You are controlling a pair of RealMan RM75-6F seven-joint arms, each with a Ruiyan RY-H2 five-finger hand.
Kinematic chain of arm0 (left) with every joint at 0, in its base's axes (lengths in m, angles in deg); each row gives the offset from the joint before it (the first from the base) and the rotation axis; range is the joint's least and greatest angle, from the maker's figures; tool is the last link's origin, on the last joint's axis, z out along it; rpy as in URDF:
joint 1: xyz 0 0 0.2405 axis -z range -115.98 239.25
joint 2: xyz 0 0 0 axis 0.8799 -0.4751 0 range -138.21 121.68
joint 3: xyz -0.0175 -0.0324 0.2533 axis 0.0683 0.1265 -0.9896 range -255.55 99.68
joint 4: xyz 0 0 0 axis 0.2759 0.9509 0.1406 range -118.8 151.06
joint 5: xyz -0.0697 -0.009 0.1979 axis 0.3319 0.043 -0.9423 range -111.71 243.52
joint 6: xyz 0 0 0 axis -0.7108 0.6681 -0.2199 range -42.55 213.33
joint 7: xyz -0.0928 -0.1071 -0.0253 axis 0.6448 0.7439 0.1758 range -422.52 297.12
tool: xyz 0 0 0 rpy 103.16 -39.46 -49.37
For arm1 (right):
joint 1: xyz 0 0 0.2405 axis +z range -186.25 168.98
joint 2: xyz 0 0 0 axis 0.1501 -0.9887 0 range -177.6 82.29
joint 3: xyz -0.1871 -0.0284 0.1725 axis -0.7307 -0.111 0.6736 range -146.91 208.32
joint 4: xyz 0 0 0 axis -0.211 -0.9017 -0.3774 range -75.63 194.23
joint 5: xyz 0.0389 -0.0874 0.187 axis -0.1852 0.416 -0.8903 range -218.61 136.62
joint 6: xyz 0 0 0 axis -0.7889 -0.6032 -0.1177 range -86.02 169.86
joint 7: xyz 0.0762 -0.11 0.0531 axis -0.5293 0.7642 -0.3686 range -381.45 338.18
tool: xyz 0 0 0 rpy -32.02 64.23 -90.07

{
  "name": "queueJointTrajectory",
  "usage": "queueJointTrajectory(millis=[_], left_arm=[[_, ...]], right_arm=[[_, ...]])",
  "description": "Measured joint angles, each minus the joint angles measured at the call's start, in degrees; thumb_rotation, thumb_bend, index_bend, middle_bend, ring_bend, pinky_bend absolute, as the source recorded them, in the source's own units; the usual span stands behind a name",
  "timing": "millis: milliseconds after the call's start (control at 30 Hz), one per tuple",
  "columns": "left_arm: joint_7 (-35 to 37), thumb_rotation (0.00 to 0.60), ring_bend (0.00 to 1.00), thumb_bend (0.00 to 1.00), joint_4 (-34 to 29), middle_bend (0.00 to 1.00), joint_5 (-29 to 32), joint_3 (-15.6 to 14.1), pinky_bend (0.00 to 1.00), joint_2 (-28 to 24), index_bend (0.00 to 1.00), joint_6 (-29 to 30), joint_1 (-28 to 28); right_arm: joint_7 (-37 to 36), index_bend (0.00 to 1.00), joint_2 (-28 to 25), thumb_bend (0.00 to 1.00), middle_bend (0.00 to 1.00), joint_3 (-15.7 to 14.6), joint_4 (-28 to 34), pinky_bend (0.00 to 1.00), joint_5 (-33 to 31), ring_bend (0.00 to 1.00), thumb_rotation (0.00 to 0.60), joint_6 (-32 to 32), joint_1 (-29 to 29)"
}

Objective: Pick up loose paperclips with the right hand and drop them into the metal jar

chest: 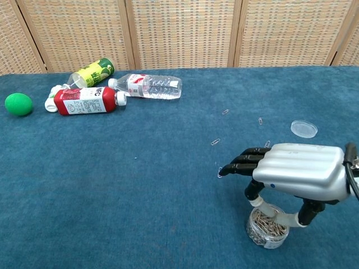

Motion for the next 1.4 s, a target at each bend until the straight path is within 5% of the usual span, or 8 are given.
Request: queueJointTrajectory(millis=[467,667,933,1200,1400], left_arm=[[0.30,0.600,0.00,0.00,-0.13,0.00,-0.06,-0.01,0.00,-0.17,0.00,0.14,-0.08],[0.73,0.600,0.00,0.00,-0.18,0.00,-0.05,0.07,0.00,-0.39,0.00,0.06,-0.03],[0.96,0.600,0.00,0.00,-0.13,0.00,0.33,0.32,0.00,-0.49,0.00,0.04,0.03],[1.32,0.600,0.00,0.00,0.23,0.00,1.75,0.74,0.00,-0.49,0.00,-1.00,0.42],[1.38,0.600,0.00,0.00,0.41,0.00,2.36,0.89,0.00,-0.41,0.00,-1.55,0.69]], right_arm=[[-0.67,0.45,-1.99,0.28,0.04,1.37,2.99,0.03,0.12,0.00,0.600,-2.14,-0.12],[-3.95,0.45,-2.94,0.28,0.04,5.51,3.82,0.04,-1.26,0.00,0.600,-3.68,0.69],[-5.62,0.45,1.05,0.29,0.04,9.19,-3.53,0.05,-7.07,0.00,0.600,0.96,4.73],[-1.83,0.44,6.54,0.66,0.05,9.59,-9.36,0.05,-12.10,0.00,0.600,5.18,8.23],[1.55,0.44,9.27,0.83,0.05,9.35,-11.91,0.05,-14.83,0.00,0.600,5.60,9.55]])
